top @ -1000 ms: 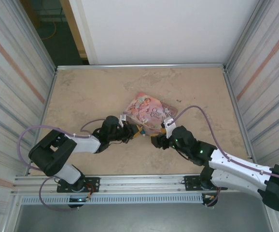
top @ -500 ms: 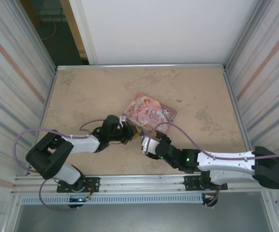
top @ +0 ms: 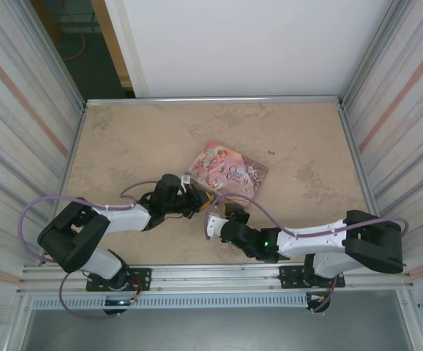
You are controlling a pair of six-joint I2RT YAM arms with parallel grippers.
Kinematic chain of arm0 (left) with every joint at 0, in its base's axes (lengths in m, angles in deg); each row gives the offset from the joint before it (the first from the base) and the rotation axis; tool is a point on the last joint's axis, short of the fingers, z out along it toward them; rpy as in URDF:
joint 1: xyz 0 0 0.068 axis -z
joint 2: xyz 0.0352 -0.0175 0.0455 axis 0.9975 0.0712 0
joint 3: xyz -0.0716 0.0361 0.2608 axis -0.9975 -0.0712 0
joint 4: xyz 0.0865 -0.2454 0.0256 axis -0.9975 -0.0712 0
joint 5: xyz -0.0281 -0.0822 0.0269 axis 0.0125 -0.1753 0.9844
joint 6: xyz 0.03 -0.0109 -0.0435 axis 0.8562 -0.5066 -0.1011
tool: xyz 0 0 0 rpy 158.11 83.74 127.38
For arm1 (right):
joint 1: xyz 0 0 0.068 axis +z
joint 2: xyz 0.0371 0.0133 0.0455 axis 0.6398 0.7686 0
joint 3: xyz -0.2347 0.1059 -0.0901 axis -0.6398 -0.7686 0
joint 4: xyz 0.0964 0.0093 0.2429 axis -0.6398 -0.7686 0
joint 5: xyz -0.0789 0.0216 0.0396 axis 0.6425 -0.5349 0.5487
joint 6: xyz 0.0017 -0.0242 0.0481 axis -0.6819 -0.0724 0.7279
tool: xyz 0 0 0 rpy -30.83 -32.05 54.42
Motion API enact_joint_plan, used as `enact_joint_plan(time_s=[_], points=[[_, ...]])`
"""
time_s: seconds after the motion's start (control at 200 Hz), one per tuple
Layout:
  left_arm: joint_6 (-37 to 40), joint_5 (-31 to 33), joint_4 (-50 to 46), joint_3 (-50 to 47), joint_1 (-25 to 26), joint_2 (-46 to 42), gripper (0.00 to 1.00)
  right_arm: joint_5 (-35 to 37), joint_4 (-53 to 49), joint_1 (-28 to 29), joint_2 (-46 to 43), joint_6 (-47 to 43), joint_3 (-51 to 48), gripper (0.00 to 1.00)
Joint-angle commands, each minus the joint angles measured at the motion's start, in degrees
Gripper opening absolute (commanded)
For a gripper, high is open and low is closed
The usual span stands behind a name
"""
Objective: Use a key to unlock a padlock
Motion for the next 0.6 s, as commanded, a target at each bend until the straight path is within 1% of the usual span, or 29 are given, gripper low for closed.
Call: enact_joint_plan(time_s=[0.0, 0.251, 0.451, 0.596], points=[[-0.23, -0.48, 0.89, 1.66, 0.16, -2.92, 0.00, 1.17, 4.37, 0.19, 1.07, 0.82, 1.12, 0.47], [-0.13, -0.48, 0.74, 1.56, 0.18, -3.04, 0.00, -2.68, 6.41, -2.47, 1.58, 3.14, 0.40, 0.38], [-0.16, -0.35, 0.59, 1.51, 0.22, -3.04, 0.00, -5.48, 8.56, -4.46, 2.02, 3.77, -0.33, 0.36], [-0.16, -0.31, 0.62, 1.47, 0.31, -2.95, 0.00, -5.91, 8.83, -4.75, 3.08, 4.10, -0.31, 0.35]])
